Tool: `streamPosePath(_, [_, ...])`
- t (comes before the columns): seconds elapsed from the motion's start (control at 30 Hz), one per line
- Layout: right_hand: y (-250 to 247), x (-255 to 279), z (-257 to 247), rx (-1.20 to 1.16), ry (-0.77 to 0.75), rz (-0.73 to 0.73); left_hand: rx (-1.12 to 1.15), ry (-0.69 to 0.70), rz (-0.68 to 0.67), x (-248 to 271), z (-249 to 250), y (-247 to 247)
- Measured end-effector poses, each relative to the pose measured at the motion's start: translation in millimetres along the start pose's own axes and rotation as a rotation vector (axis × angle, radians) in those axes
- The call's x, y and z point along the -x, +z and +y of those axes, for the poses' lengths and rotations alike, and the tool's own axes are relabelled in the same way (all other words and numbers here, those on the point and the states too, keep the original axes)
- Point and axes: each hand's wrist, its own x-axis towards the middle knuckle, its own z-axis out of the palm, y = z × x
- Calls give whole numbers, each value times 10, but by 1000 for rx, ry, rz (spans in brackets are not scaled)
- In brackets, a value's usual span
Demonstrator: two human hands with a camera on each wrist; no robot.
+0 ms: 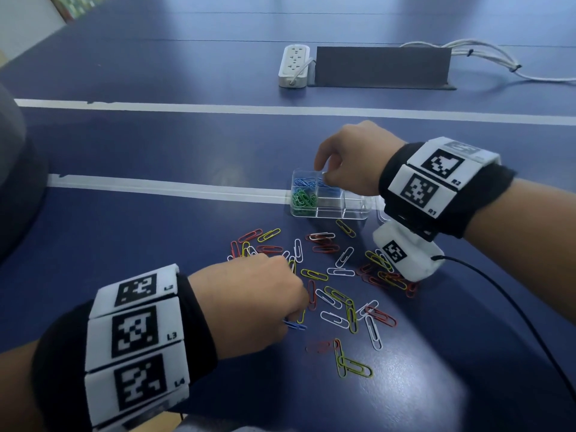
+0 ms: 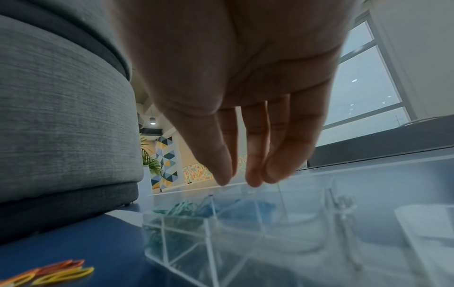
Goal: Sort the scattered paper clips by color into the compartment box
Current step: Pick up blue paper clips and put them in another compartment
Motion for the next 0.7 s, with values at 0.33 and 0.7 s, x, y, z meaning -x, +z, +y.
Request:
streamPosePath(0.33, [-39, 65, 119, -29, 22, 15, 106, -60, 143, -15, -115, -210])
streamPosePath(0.7, [-42, 249, 270, -42, 41, 30, 156, -210, 566, -777, -721, -827])
